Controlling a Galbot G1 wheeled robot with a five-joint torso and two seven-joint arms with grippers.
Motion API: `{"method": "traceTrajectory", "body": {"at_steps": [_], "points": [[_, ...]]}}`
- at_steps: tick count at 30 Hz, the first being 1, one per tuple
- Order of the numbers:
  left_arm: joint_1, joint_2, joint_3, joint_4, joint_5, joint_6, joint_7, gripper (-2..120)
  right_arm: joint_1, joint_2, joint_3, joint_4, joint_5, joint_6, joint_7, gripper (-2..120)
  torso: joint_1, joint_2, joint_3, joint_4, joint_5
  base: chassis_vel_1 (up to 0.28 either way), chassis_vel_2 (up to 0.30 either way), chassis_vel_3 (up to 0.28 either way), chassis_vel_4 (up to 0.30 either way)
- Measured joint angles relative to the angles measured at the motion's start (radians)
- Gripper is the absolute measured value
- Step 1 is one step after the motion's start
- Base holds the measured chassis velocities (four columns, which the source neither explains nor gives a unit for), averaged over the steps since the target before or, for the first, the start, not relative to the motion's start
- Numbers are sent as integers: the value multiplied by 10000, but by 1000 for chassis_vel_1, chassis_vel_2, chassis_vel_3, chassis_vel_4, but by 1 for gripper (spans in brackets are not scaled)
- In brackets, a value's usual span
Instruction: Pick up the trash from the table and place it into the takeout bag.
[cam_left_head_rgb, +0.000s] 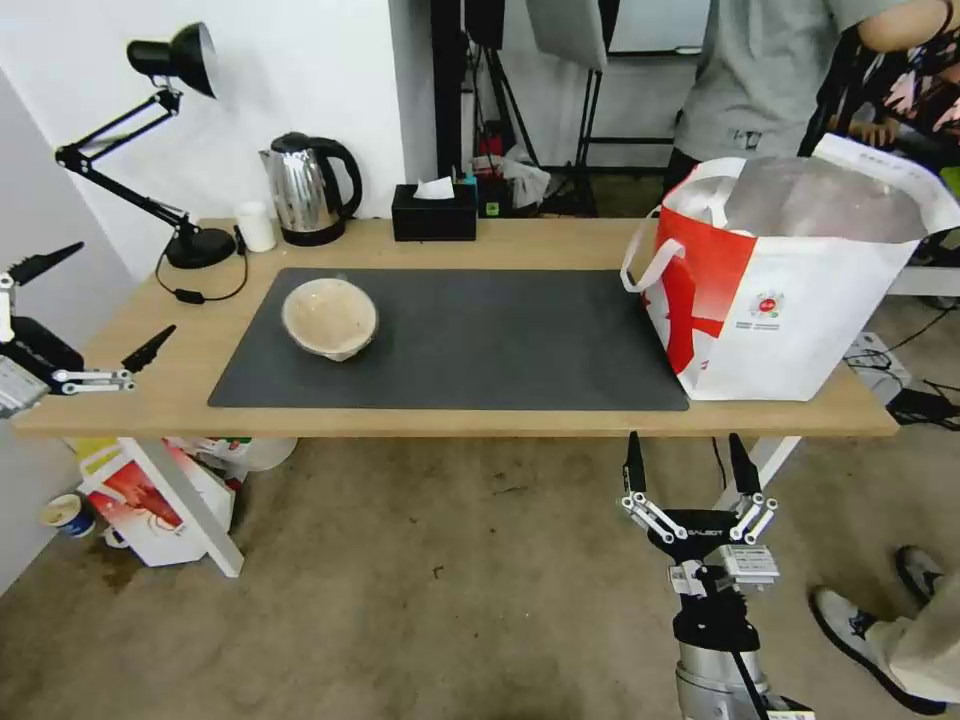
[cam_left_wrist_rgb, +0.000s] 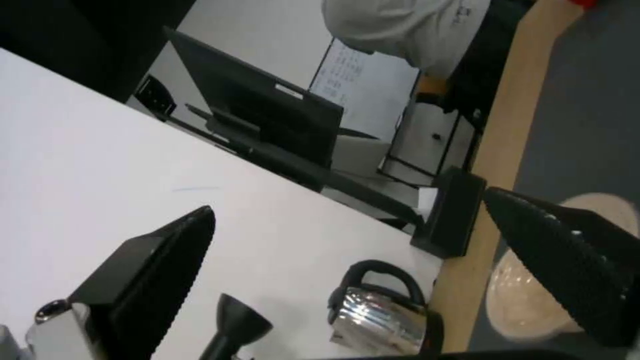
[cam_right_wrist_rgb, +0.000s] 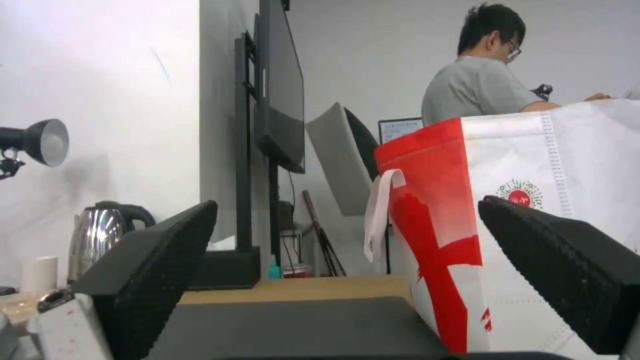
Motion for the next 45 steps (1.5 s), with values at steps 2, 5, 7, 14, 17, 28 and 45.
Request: {"method": "traceTrajectory", "body": {"at_steps": [2, 5, 7, 14, 17, 28, 45], "points": [[4, 162, 13, 51, 83, -33, -10, 100, 0, 0, 0, 0, 0, 0, 0, 100, 0, 0, 0, 0, 0, 0, 0, 0, 0], [7, 361, 117, 98, 209, -89, -15, 100, 0, 0, 0, 0, 0, 0, 0, 100, 0, 0, 0, 2, 0, 0, 0, 0, 0], [5, 448, 194, 111, 273, -103, -21, 100, 0, 0, 0, 0, 0, 0, 0, 100, 0, 0, 0, 1, -1, 0, 0, 0, 0], [-3, 826, 599, 344, 756, -258, -25, 100, 0, 1, 0, 0, 0, 0, 0, 100, 0, 0, 0, 0, 0, 0, 0, 0, 0], [-133, 854, 816, 601, 1012, -359, -17, 100, 0, 0, 0, 0, 0, 0, 0, 100, 0, 0, 0, 2, 0, 0, 0, 0, 0], [-828, 734, 1678, 942, 1859, -427, 16, 100, 0, 0, 0, 0, 0, 0, 0, 100, 0, 0, 0, 1, 0, 0, 0, 0, 0], [-2031, 889, 2783, 1368, 2660, -637, 23, 100, 0, 0, 0, 0, 0, 0, 0, 100, 0, 0, -1, -1, 1, 0, 0, 0, 0]]}}
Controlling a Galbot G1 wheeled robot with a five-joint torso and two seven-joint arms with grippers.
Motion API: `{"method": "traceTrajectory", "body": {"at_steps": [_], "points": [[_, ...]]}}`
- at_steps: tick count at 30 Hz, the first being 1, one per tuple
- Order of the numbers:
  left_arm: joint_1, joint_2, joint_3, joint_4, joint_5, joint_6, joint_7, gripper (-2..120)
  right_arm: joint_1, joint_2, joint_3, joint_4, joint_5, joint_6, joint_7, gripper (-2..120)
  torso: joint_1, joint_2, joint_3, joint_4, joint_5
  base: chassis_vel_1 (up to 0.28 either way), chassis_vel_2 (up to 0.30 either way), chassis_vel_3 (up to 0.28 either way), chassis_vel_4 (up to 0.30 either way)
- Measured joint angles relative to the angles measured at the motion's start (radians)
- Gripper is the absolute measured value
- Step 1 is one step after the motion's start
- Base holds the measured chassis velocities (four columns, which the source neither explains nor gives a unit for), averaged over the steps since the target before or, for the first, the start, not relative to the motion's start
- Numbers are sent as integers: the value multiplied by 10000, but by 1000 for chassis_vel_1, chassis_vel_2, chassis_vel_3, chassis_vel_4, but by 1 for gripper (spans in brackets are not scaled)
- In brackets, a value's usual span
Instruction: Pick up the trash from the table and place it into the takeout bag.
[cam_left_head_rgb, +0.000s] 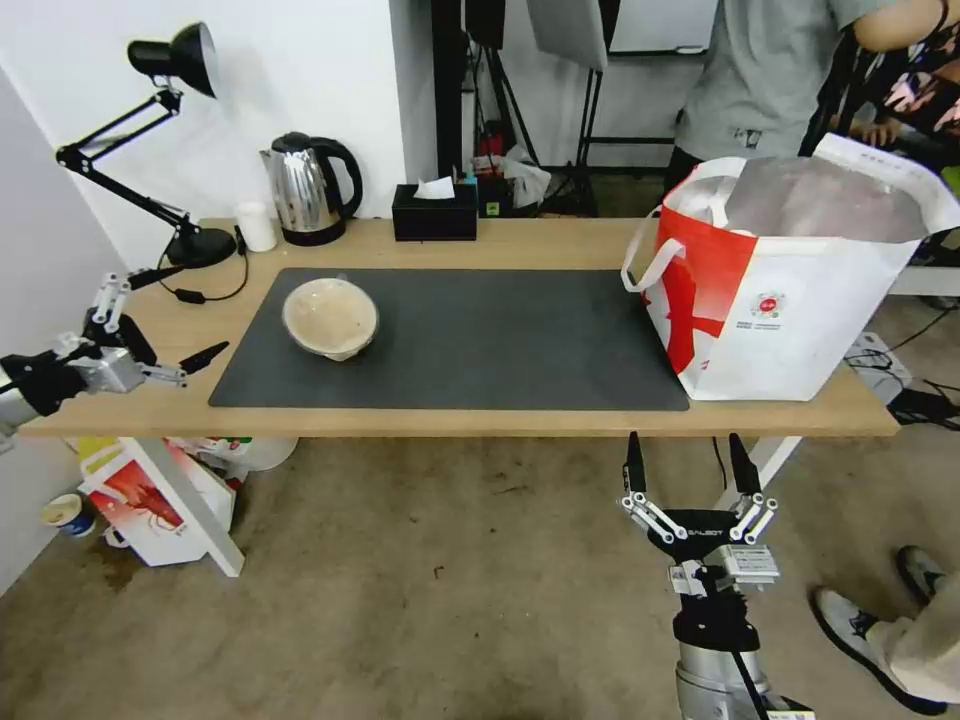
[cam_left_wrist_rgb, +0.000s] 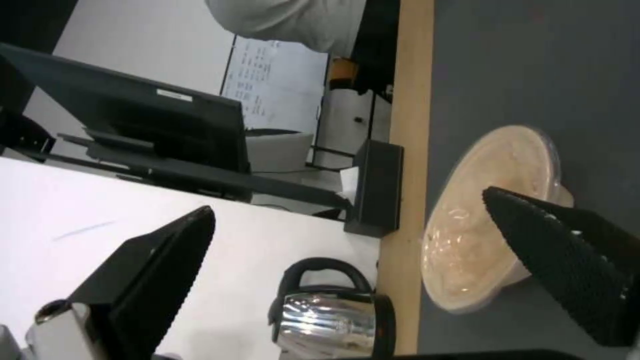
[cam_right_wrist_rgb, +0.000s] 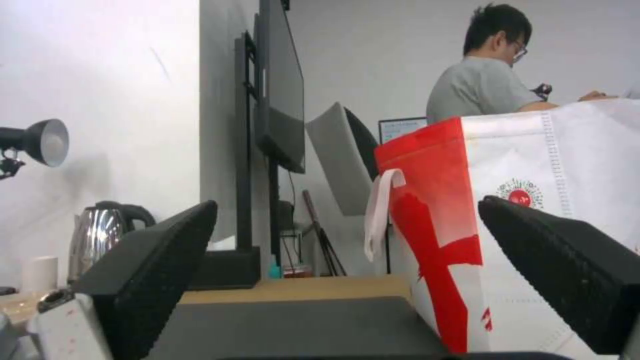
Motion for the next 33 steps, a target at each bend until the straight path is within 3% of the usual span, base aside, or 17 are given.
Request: {"method": "traceTrajectory", "body": {"at_steps": [16, 33], "points": [[-1532, -120, 1920, 1027, 977, -337, 31, 100, 0, 0, 0, 0, -1, 0, 0, 100, -2, 0, 0, 1, 1, 0, 0, 0, 0], [-2340, -359, 2903, 1480, 1450, -528, 41, 100, 0, 0, 0, 0, 0, 0, 0, 100, -2, 0, 1, 1, 1, 0, 0, 0, 0]]}}
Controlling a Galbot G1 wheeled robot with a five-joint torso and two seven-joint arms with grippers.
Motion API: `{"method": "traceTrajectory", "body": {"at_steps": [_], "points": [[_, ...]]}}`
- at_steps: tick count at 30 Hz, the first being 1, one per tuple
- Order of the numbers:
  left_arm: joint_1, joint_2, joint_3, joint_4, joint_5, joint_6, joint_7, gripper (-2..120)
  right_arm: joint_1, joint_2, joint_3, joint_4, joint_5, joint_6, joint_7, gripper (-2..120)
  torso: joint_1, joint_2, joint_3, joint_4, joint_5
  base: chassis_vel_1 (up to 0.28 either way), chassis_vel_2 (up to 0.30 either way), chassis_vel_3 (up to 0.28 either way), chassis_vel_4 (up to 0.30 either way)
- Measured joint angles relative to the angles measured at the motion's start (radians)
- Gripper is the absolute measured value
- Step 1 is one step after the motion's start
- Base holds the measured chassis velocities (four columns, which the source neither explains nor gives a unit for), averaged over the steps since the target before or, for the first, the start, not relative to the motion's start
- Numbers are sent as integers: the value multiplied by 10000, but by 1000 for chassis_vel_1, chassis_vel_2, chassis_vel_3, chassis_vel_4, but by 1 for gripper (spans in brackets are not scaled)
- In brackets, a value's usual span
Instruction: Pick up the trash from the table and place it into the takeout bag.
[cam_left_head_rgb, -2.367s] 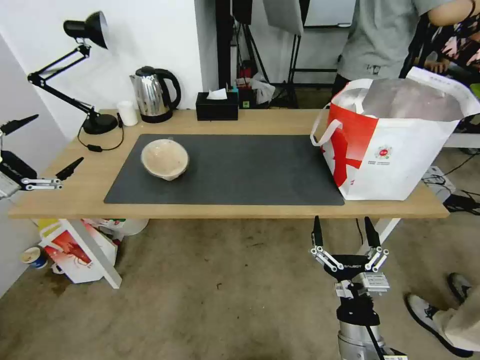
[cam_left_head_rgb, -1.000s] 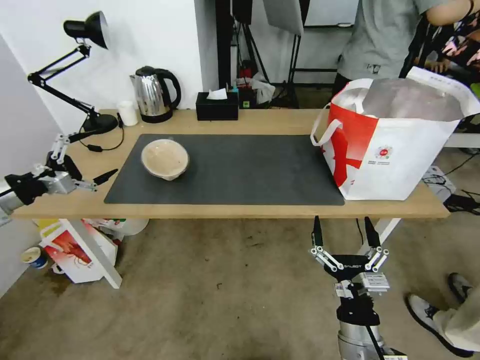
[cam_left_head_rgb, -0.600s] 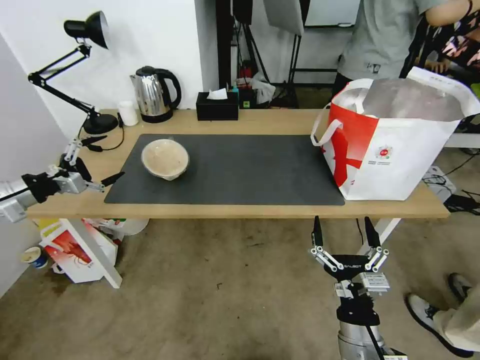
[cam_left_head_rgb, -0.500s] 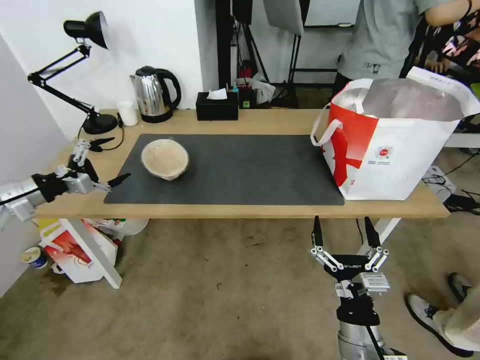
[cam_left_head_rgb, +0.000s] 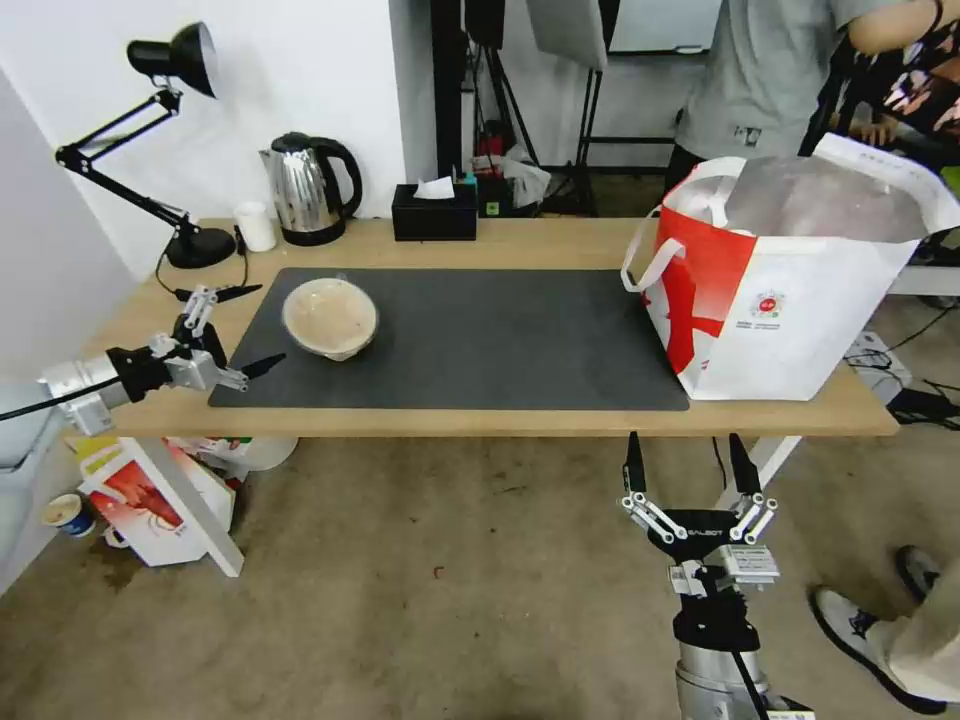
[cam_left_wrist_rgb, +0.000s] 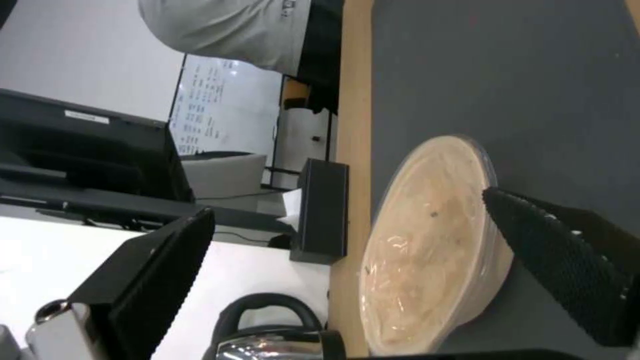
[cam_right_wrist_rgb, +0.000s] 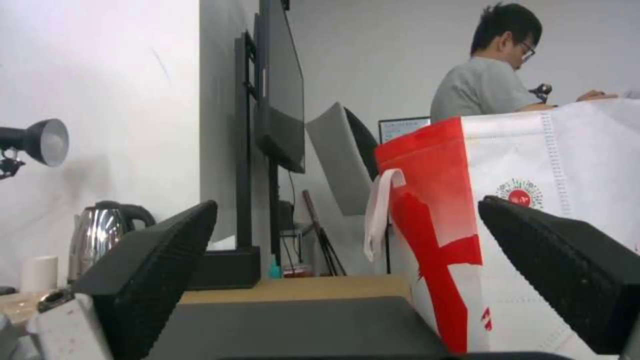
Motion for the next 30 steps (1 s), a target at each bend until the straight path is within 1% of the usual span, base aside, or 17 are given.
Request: {"method": "traceTrajectory", "body": {"at_steps": [3, 7, 17, 23, 30], "points": [[0, 0, 0, 0, 0, 0, 0, 100, 0, 0, 0, 0, 0, 0, 0, 100, 0, 0, 0, 0, 0, 0, 0, 0, 0], [-217, -22, 185, 209, 222, -138, 9, 100, 0, 0, 0, 0, 0, 0, 0, 100, 0, 0, -1, 1, 0, 0, 0, 0, 0], [-618, -142, 531, 409, 717, -347, 16, 100, 0, 0, 0, 0, 0, 0, 0, 100, 0, 0, 0, 1, 0, 0, 0, 0, 0], [-1197, -268, 847, 825, 1100, -663, 31, 100, 0, 0, 0, 0, 0, 0, 0, 100, 2, 0, 0, 1, 0, 0, 0, 0, 0], [-1803, -329, 1185, 1190, 1296, -772, 33, 100, 0, 0, 0, 0, 0, 0, 0, 100, 3, 0, 0, -1, 0, 0, 0, 0, 0]]}}
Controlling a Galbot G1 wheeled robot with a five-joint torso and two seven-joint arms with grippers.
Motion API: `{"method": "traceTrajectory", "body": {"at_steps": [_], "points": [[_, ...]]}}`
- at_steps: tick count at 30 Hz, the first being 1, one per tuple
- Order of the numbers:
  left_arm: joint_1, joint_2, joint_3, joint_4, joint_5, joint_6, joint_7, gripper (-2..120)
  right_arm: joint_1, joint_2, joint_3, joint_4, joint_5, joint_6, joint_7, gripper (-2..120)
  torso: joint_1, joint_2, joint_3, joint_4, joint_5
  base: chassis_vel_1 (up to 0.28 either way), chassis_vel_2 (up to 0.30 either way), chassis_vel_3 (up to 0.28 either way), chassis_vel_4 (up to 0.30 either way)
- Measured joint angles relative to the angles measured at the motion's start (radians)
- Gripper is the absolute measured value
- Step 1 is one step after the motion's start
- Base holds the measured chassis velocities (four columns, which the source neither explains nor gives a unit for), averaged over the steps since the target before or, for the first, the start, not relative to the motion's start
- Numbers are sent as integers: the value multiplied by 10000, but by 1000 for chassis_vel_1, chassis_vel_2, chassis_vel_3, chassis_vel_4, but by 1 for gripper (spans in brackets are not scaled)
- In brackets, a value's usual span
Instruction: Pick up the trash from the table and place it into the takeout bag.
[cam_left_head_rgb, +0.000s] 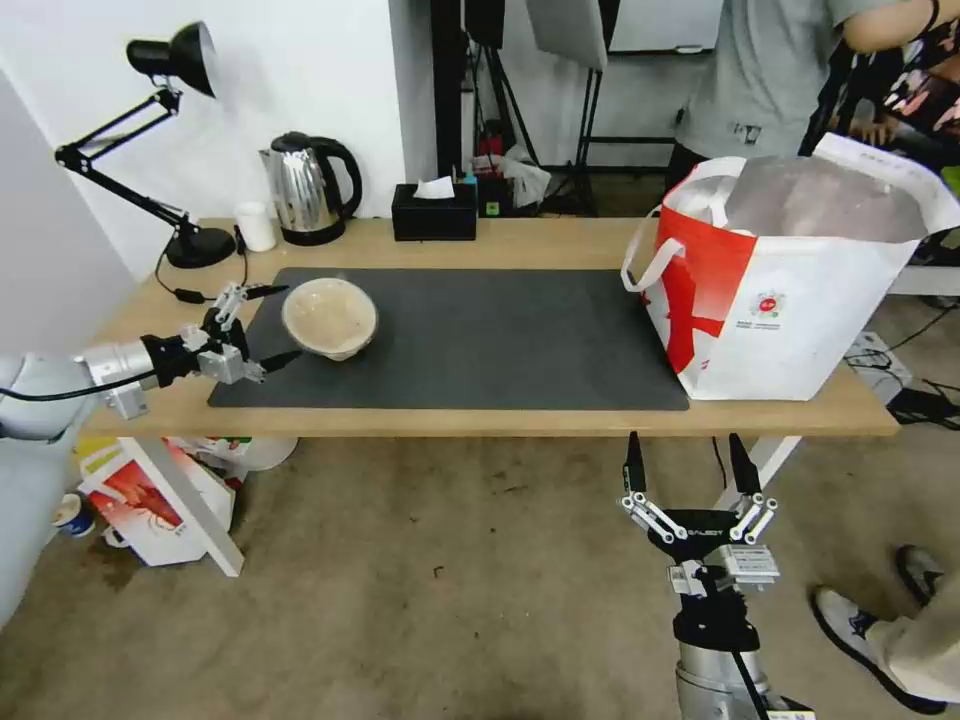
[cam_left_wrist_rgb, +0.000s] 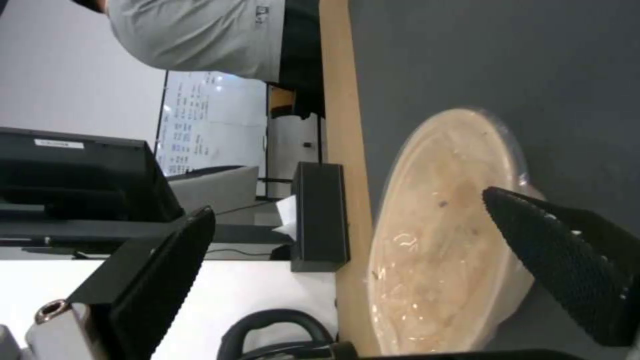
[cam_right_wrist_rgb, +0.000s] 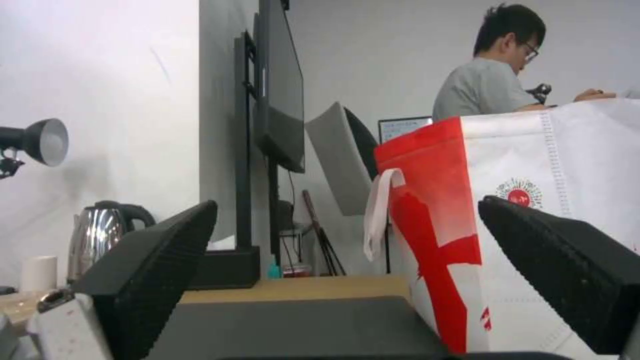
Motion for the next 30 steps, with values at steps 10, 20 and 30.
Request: {"method": "traceTrajectory", "body": {"at_steps": [10, 20, 30], "points": [[-703, -38, 301, 511, 339, -39, 0, 100, 0, -1, 0, 0, 0, 0, 1, 100, 0, 0, 0, 1, 0, 0, 0, 0, 0], [-1051, -483, 587, 955, 499, -73, -7, 100, 0, 0, 0, 0, 0, 0, 0, 100, 0, 0, 0, 0, -1, 0, 0, 0, 0], [-1193, -598, 820, 1148, 538, -73, 85, 100, 0, 0, 0, -1, 0, 0, 0, 100, -1, 2, 0, 0, 0, 0, 0, 0, 0]]}}
